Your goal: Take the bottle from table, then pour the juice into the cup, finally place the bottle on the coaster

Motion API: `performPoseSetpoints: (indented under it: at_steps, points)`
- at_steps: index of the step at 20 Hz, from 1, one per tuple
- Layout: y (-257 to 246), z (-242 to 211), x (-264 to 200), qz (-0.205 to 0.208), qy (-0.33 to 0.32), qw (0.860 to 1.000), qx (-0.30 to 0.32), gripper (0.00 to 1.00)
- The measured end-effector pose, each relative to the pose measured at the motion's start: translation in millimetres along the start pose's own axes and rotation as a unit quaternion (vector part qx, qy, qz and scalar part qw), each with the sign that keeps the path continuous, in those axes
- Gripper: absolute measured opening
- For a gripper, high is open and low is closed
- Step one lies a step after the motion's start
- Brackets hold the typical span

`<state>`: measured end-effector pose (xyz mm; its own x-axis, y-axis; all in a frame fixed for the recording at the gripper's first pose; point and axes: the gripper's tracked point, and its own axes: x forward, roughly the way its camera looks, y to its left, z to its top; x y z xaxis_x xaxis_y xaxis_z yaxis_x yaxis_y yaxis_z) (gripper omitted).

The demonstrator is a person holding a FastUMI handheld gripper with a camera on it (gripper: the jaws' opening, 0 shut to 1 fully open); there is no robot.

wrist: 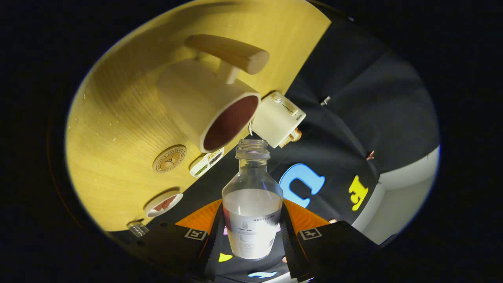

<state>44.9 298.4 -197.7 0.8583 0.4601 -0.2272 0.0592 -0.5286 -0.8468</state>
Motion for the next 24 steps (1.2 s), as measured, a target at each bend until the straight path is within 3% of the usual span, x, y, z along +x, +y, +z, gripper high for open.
performPoseSetpoints:
  at_steps: [4, 9, 13, 20, 24]
  points:
    - [0, -6, -7, 0.021, 0.04, 0.986, 0.162, 0.7]
    - [-14, -13, -23, 0.0, 0.079, 0.926, 0.369, 0.7]
    - [-30, -41, -33, -0.048, 0.11, 0.895, 0.431, 0.7]
    - [-105, -109, -56, -0.167, 0.117, 0.775, 0.598, 0.71]
    - [-128, -129, -54, -0.185, 0.093, 0.724, 0.658, 0.7]
